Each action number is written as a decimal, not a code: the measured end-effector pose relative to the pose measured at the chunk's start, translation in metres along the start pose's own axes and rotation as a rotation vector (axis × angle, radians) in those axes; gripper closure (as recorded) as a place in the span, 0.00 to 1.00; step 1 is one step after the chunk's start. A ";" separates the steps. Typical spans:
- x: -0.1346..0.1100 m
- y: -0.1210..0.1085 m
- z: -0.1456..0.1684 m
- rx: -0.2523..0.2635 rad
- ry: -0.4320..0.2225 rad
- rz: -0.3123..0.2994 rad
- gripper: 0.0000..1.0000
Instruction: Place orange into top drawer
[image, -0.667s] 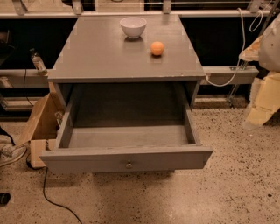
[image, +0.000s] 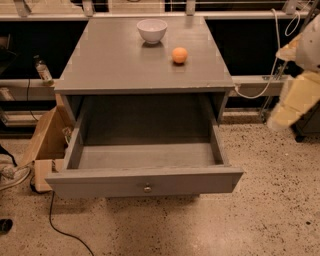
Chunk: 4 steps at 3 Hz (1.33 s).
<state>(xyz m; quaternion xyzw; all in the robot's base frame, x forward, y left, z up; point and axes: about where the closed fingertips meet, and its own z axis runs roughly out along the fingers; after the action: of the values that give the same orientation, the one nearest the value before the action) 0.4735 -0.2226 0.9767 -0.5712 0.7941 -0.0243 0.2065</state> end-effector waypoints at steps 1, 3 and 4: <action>-0.011 -0.050 0.027 0.042 -0.115 0.067 0.00; -0.023 -0.099 0.061 0.078 -0.214 0.168 0.00; -0.034 -0.117 0.079 0.106 -0.254 0.194 0.00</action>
Offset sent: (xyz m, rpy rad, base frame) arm 0.1843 -0.0085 -0.0310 0.3746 -0.1689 -0.2302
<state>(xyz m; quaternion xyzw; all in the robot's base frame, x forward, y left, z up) 0.6155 -0.2167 0.9465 -0.4785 0.8108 0.0263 0.3362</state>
